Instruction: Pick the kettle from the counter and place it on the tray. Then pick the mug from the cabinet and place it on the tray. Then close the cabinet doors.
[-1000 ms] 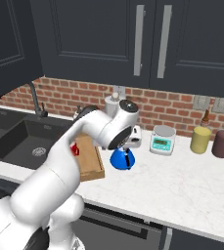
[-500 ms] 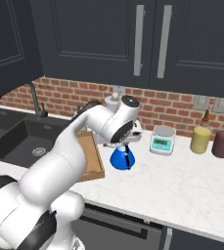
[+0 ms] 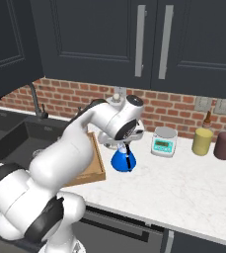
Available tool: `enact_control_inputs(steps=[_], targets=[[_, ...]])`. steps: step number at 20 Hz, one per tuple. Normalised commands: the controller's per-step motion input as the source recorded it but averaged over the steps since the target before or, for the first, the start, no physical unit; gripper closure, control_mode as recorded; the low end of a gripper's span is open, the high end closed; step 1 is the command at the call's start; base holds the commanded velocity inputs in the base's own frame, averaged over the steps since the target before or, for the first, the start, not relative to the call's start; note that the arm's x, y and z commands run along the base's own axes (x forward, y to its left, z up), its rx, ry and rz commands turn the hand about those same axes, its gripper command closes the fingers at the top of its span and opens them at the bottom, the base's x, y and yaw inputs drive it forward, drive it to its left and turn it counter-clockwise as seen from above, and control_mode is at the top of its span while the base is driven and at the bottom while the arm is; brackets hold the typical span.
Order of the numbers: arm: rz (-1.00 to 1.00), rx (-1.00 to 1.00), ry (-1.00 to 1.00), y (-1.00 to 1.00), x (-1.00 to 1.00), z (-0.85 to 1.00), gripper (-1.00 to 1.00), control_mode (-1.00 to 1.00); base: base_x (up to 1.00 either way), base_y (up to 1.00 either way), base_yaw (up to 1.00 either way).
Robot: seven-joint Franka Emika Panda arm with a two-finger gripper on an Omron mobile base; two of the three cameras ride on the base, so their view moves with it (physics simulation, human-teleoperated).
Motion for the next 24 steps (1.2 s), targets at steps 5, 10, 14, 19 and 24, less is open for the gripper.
enact_control_inputs(steps=[5,10,14,19,24], targets=[[0.05,0.0,0.0,0.0,0.22,-0.24,-1.0,-1.0,0.0,0.0,0.0],[0.05,0.0,0.0,-0.02,0.23,-0.26,-1.0,-1.0,0.0,0.0,0.0],[0.02,0.0,0.0,-0.17,0.18,-0.16,-1.0,-1.0,0.0,0.0,0.0],[0.0,0.0,0.0,-0.22,0.12,-0.09,-1.0,-1.0,0.0,0.0,0.0],[0.0,0.0,0.01,-0.14,0.15,-0.04,-1.0,-1.0,0.0,0.0,0.0]])
